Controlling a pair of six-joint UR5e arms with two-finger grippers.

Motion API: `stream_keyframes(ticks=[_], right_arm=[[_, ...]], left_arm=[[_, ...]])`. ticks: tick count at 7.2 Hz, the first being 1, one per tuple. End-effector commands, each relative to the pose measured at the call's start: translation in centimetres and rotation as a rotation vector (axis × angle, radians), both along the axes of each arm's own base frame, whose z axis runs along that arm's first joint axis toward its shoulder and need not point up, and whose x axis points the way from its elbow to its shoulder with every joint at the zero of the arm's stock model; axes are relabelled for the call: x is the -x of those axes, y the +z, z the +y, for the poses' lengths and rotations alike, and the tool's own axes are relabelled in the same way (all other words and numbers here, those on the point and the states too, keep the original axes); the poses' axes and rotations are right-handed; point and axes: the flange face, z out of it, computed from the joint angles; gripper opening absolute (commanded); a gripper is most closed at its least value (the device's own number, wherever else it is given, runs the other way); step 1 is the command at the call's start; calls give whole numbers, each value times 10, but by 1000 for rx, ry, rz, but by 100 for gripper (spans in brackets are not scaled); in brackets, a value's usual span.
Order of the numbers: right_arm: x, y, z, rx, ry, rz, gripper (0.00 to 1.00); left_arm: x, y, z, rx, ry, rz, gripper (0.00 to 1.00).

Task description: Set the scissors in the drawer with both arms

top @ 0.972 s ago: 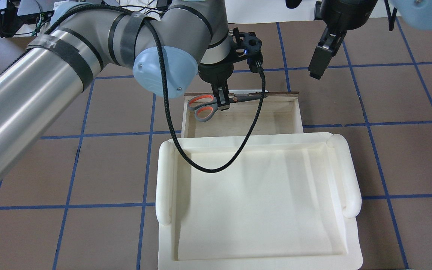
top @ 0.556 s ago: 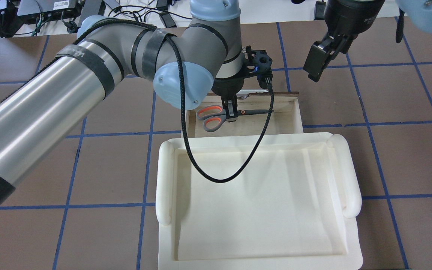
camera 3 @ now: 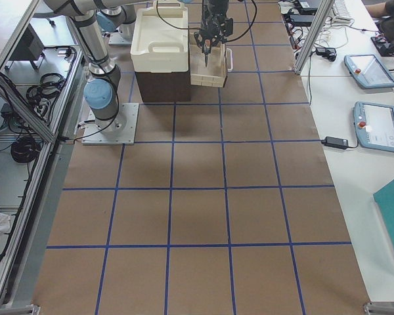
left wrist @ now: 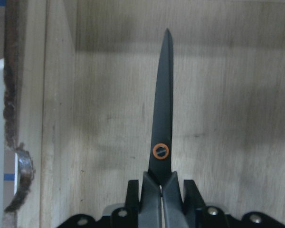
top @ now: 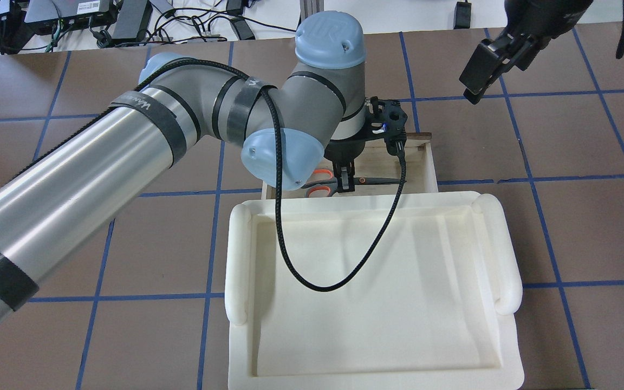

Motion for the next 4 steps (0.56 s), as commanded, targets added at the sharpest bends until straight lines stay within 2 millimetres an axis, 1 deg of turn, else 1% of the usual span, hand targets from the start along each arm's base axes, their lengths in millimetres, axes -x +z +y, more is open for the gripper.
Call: stream_keyframes(ticks=[1,2,3,4], right_arm=[[21,6,1,4,-116,-24,100],[21,7,2,7,-151,-30,100],[21,12,5,17,-153,-32,100],[21,12,7,17,-165,-28,100]], left_arm=[[0,-3,2,17,-3,10,5],[0,-5,2,12,9,8,23],[-1,1,5,13,11,6,76],[-1,1,5,8,11,7,100]])
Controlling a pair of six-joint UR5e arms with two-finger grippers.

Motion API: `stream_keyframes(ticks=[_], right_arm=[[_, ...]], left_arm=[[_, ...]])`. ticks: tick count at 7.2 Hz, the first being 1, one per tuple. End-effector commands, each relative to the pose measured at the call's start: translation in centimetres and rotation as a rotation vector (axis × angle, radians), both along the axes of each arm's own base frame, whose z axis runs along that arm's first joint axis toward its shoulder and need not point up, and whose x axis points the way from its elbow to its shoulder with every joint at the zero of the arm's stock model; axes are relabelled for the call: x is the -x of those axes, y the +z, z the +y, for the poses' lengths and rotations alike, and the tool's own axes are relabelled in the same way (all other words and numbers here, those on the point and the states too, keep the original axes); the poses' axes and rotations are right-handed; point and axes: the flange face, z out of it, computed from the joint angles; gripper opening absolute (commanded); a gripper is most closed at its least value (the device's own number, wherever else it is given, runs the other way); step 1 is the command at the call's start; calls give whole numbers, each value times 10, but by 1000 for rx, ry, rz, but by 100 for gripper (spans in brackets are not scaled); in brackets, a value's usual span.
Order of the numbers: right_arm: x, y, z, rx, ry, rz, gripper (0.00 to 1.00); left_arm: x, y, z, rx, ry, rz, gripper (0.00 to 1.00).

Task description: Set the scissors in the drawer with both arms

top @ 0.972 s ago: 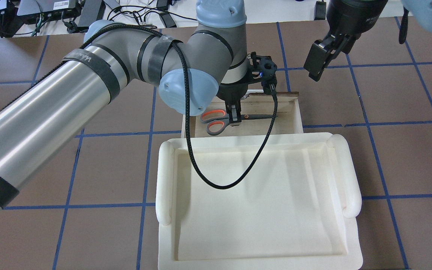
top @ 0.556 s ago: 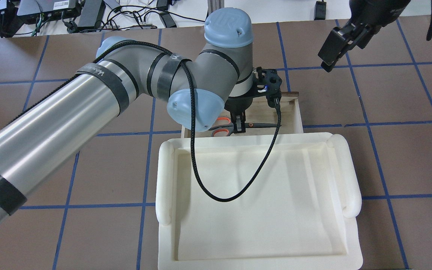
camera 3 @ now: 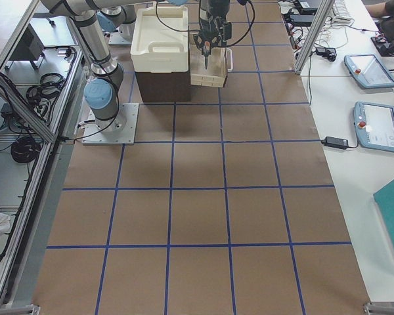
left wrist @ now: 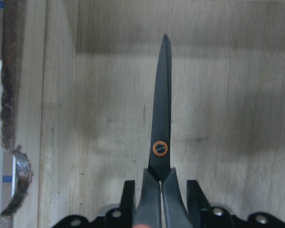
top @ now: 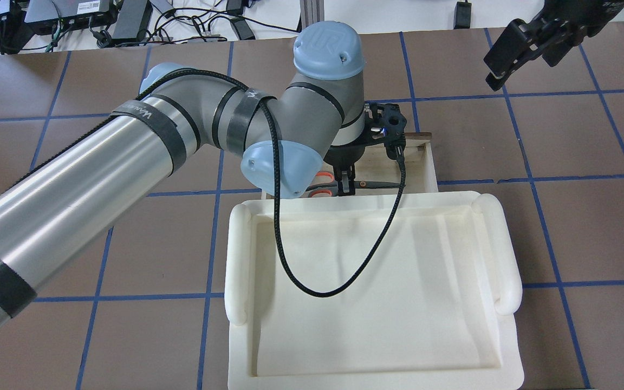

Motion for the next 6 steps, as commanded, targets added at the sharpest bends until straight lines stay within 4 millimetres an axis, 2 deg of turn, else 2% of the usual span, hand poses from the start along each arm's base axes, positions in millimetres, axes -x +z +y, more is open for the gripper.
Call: stream_keyframes(ticks=[1,2,3,4,6], right_arm=[[1,1,-1,4,-118,-6,100],[1,-5,1,-9,-201,-13,100],[1,-5,1,-8,-208,-11,100],[1,-6,2,-11,-240,-9,100],[2,-7,1,-16,-286,-11,100]], left_arm=[[0,3,3,-6,0,-1,100],[0,4,3,-5,0,0,100],[1,7,3,1,-1,2,100],[2,18,6,17,-4,13,100],[0,65,-5,82,10,57,100]])
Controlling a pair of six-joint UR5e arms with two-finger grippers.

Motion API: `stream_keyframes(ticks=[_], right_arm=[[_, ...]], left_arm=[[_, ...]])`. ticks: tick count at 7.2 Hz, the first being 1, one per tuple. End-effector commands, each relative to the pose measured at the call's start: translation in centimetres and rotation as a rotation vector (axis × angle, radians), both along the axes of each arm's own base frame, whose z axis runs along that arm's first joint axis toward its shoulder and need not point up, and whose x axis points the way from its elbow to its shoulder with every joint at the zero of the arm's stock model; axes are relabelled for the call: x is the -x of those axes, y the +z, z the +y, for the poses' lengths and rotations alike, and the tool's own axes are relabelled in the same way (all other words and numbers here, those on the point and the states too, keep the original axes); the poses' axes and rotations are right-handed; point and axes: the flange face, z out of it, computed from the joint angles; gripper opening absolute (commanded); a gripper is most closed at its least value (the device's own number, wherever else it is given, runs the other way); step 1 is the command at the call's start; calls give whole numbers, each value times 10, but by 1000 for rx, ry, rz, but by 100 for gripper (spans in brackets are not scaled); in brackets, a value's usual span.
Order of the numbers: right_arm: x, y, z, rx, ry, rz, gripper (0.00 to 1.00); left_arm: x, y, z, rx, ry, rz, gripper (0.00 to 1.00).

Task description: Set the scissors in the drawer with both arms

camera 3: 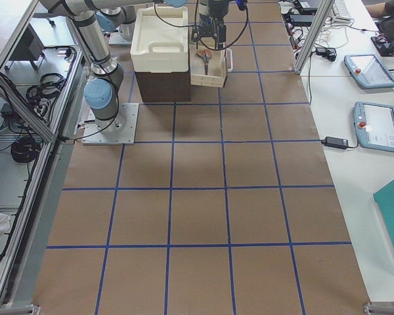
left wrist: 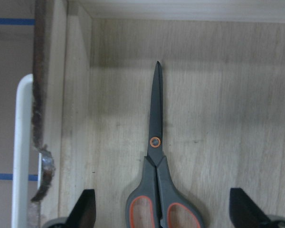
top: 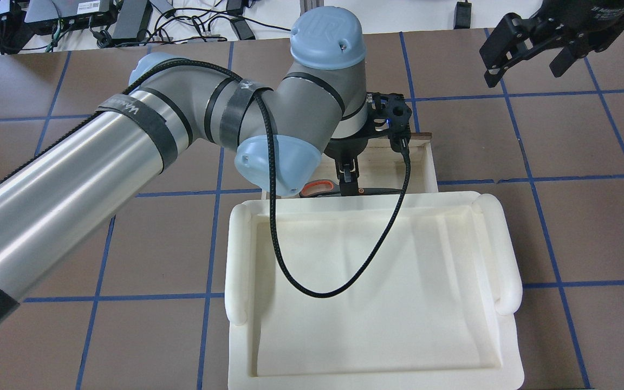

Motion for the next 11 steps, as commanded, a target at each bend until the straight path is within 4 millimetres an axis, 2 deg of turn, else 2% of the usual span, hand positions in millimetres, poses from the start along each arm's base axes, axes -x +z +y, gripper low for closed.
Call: stream_keyframes(ticks=[1,2,4,5,6,8,9,10,11], right_arm=[[1,0,1,-5,-48,4,100],[11,-5,1,-25,-117,104,100],[1,-3,2,-18,-110,13,100],[4,-3,3,-22,-116,42,100],[6,-4,3,-24,-120,57,100],[5,-7,2,-34,-184,42,100],[4,-6,2,-28,-184,36,100],[2,-8,3,-36,-178,39,100],[-11,-11,4,-41,-153,47,100]], left_arm=[[-9,47,-10,51,47,42,100],[-32,61,-23,58,192,54,100],[-96,95,-45,75,587,91,100],[-121,96,-53,61,745,87,100],[-143,111,-54,105,938,59,100],[-192,142,-42,127,1139,23,100],[-218,151,-36,99,1226,9,100],[-239,158,-33,86,1313,4,100],[-250,150,-27,45,1437,-17,100]])
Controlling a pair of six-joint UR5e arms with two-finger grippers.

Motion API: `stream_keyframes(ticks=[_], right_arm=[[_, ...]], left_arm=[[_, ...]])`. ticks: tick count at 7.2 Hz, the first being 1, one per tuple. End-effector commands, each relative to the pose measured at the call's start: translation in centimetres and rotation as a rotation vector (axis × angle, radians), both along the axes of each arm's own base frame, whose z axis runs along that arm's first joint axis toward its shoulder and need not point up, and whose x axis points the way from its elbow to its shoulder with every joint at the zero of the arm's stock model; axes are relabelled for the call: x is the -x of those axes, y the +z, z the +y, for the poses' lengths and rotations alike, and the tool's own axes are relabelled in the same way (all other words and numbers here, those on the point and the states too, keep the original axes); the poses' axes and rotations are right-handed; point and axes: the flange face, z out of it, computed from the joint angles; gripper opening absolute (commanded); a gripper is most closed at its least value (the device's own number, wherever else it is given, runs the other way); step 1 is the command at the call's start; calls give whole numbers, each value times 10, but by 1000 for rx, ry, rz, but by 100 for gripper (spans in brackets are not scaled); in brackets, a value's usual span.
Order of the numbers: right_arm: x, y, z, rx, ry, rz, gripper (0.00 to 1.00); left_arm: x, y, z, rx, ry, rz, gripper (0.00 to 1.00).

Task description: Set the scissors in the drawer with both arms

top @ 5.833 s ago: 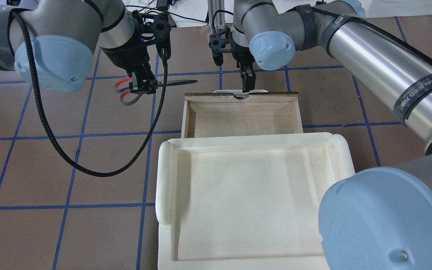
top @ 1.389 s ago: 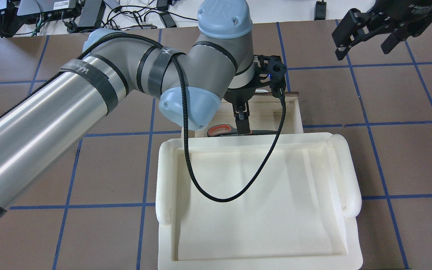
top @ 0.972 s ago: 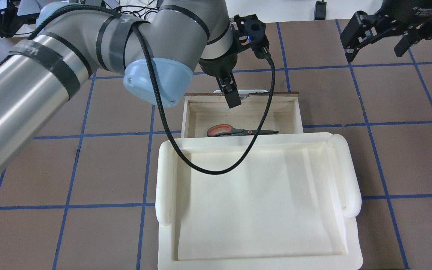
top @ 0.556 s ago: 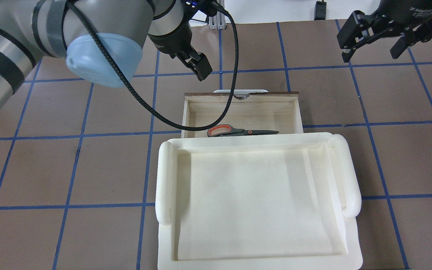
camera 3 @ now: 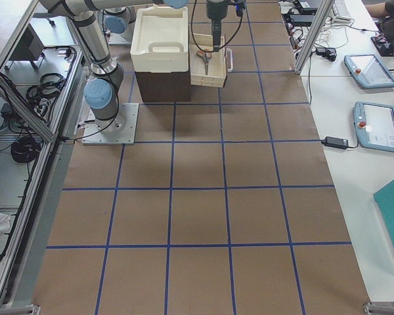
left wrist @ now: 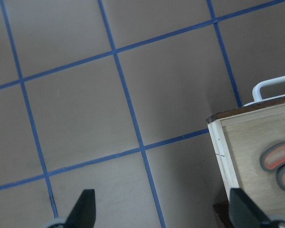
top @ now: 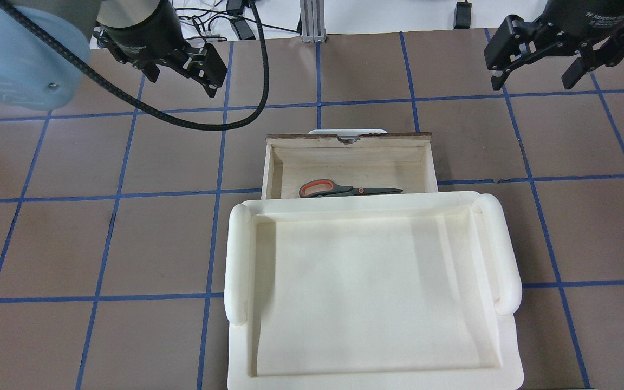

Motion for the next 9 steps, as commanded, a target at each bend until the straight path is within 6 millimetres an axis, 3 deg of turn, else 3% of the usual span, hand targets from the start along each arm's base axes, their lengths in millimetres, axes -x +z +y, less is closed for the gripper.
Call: stream_keyframes(ticks=[1,7,9], right_arm=[[-17,-6,2,-6,48,6,100],[-19,-8,-3,8,66,5,100],[-20,-14,-2,-5,67,-2,100]], left_arm=[[-24,-16,11,-60,171,12,100],[-25,-11,20,-60,175,31,100],[-25,-1,23,-52,189,31,100]])
